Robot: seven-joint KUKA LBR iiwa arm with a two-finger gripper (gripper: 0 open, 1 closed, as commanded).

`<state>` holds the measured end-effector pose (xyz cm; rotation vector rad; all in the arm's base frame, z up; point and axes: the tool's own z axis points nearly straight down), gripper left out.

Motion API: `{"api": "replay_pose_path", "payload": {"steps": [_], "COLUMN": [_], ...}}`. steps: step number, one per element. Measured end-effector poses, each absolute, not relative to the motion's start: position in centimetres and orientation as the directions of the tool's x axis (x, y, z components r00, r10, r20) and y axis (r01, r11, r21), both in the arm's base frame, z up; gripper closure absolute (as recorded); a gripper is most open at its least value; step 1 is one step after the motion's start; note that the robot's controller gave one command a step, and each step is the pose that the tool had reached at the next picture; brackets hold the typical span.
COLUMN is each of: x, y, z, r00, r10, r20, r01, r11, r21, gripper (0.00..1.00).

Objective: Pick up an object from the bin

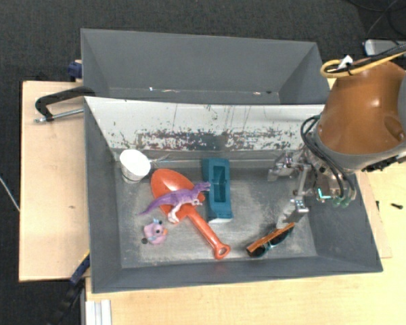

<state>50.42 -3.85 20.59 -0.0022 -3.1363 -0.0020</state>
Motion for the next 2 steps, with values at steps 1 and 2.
{"api": "replay_pose_path", "payload": {"steps": [1,2], "x": [50.6,50.1], "y": [-3.8,-3.6], "z": [20.9,15.2], "r00": [-1.000,-0.996], "r10": [0.000,-0.093], "r20": [-0.003,-0.005], "r01": [0.000,-0.093], "r11": [1.000,0.996], "r21": [0.000,0.000], "gripper": [0.00,0.00]}}
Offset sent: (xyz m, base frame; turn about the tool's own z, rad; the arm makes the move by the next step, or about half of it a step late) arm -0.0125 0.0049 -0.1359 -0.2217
